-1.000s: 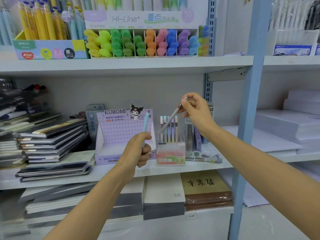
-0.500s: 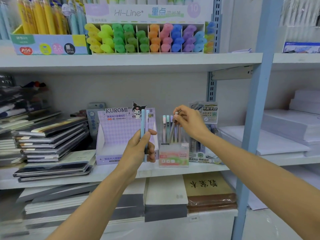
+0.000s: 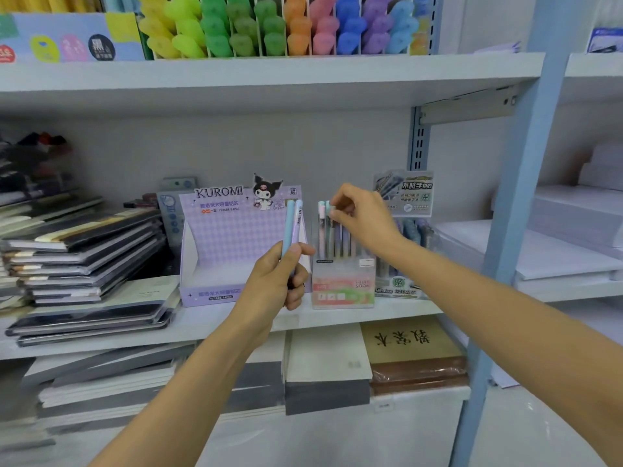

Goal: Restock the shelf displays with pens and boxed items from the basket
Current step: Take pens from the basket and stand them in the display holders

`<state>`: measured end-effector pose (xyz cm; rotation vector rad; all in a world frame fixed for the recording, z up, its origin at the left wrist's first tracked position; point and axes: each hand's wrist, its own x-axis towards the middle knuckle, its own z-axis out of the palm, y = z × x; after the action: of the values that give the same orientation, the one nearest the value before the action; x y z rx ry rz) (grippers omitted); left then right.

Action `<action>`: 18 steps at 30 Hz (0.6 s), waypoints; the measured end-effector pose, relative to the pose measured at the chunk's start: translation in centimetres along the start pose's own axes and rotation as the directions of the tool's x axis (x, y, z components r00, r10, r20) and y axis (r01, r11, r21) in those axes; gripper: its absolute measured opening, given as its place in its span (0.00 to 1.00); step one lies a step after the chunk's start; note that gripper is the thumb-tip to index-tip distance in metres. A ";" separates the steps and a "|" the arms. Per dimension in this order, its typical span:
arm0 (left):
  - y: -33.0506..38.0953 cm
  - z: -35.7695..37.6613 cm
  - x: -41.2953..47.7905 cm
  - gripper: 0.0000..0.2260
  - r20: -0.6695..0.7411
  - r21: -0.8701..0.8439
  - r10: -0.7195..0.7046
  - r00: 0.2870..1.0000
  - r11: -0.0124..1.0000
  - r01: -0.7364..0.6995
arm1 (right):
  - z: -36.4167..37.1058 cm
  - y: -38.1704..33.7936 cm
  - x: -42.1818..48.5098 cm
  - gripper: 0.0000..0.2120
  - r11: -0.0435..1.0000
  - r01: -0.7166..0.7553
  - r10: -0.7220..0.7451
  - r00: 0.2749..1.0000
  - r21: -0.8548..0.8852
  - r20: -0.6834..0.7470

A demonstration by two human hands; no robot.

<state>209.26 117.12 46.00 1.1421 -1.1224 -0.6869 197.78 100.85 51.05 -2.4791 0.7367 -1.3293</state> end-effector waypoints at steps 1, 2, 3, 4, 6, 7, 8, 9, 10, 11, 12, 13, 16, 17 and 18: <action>-0.1 0.0 0.1 0.11 -0.007 0.007 0.005 1.000 1.000 -0.005 | 0.1 0.2 0.1 0.02 0.999 0.005 -0.005 1.000 -0.035 0.000; -0.1 0.0 0.2 0.11 -0.014 0.017 0.010 1.000 1.000 -0.010 | 0.1 0.3 0.2 0.01 0.999 0.003 -0.003 1.000 -0.052 0.001; -0.1 0.0 0.3 0.11 -0.020 0.027 0.014 1.000 1.000 -0.013 | 0.1 0.2 0.3 0.02 0.999 -0.004 0.004 1.000 -0.054 -0.001; -0.2 0.0 0.4 0.11 -0.024 0.033 0.016 1.000 0.999 -0.015 | -0.1 0.2 0.4 0.03 0.999 -0.013 0.013 1.000 -0.047 -0.007; -0.3 0.0 0.5 0.11 -0.025 0.043 0.015 1.000 0.999 -0.014 | -0.8 -0.3 0.4 0.05 1.000 -0.016 0.016 0.999 0.021 -0.039; -0.3 0.0 0.5 0.12 -0.020 0.048 0.016 1.000 0.999 -0.015 | -1.1 -0.8 0.3 0.06 0.993 -0.013 0.018 0.999 0.116 -0.041; -0.3 0.1 0.6 0.12 -0.012 0.054 0.018 1.000 0.998 -0.017 | -1.5 -1.4 0.0 0.07 0.967 -0.024 0.027 1.000 0.254 -0.006; -0.3 0.2 0.6 0.12 -0.002 0.059 0.020 1.000 0.998 -0.020 | -1.9 -2.0 -0.2 0.08 0.908 -0.057 0.032 0.997 0.414 0.068; -0.3 0.4 0.6 0.11 0.007 0.061 0.021 1.000 0.998 -0.022 | -2.1 -2.5 -0.5 0.10 0.832 -0.103 0.021 0.988 0.545 0.155; -0.3 0.6 0.7 0.11 0.014 0.061 0.024 1.000 0.998 -0.024 | -2.2 -2.9 -0.7 0.12 0.768 -0.144 -0.002 0.974 0.625 0.227; -0.2 0.7 0.6 0.11 0.019 0.060 0.028 0.999 0.998 -0.029 | -2.3 -3.3 -1.0 0.12 0.729 -0.170 -0.022 0.962 0.663 0.271; -0.2 0.9 0.6 0.11 0.024 0.063 0.034 0.999 0.997 -0.036 | -2.4 -3.5 -1.2 0.12 0.707 -0.183 -0.031 0.957 0.683 0.289; 0.0 1.0 0.3 0.11 0.020 0.095 0.058 0.998 0.994 -0.060 | -2.7 -3.8 -1.6 0.07 0.673 -0.193 -0.011 0.963 0.714 0.270; 0.1 1.0 0.2 0.11 0.011 0.097 0.054 0.998 0.994 -0.055 | -2.8 -3.9 -1.7 0.06 0.667 -0.197 0.005 0.966 0.719 0.260; 0.1 1.0 0.0 0.11 -0.004 0.085 0.043 0.999 0.996 -0.042 | -3.0 -3.9 -1.9 0.05 0.661 -0.197 0.024 0.970 0.724 0.241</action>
<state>208.35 116.81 46.14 1.1878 -1.1769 -0.6075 195.72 105.26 53.06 -1.8143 0.1988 -1.0057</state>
